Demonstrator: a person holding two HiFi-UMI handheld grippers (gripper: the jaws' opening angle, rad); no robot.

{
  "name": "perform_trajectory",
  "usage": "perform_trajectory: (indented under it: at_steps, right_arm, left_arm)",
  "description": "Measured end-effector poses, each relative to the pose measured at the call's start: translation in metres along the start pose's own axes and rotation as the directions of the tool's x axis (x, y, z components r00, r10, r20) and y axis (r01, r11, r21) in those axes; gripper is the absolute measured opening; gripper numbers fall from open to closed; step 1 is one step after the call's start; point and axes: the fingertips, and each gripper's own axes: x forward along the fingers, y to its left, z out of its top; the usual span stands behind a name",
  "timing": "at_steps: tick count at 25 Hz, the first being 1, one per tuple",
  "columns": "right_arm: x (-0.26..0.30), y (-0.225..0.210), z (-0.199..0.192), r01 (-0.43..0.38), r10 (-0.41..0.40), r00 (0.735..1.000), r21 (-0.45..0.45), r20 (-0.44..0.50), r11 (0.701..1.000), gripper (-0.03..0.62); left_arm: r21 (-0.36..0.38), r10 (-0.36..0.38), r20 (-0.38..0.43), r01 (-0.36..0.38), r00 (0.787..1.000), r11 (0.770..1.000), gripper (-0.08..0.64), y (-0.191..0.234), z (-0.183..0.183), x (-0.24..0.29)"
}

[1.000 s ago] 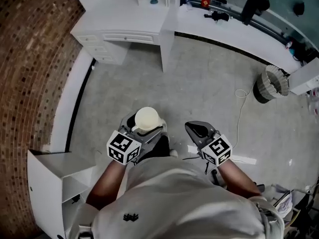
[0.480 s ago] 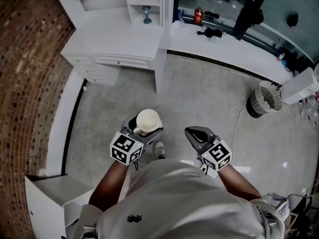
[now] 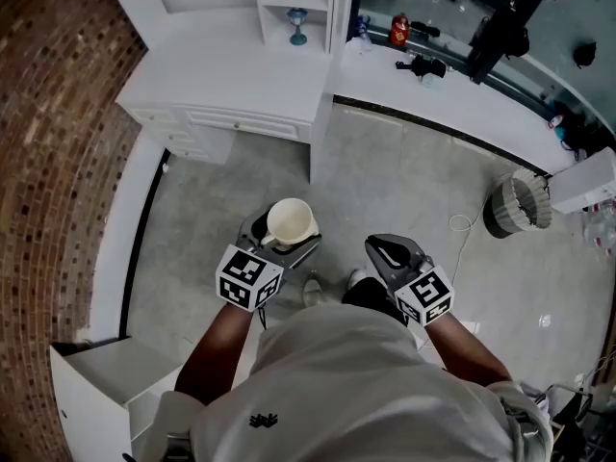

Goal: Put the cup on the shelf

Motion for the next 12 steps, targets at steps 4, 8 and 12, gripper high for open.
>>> perform_trajectory:
  at_steps: [4, 8, 12]
  right_arm:
    - [0.02, -0.029, 0.005, -0.021, 0.021, 1.0, 0.032, 0.004, 0.999, 0.034]
    - [0.041, -0.069, 0.014, -0.058, 0.058, 0.998, 0.025, 0.017, 0.998, 0.031]
    - [0.062, -0.118, 0.025, -0.115, 0.115, 0.993, 0.01, 0.015, 0.993, 0.029]
  left_arm:
    - [-0.012, 0.025, -0.002, -0.025, 1.0, 1.0, 0.42, 0.029, 0.011, 0.023]
    - [-0.012, 0.067, -0.009, -0.067, 0.998, 0.998, 0.42, 0.056, 0.026, 0.054]
    - [-0.008, 0.115, -0.001, -0.115, 0.993, 0.993, 0.42, 0.079, 0.056, 0.09]
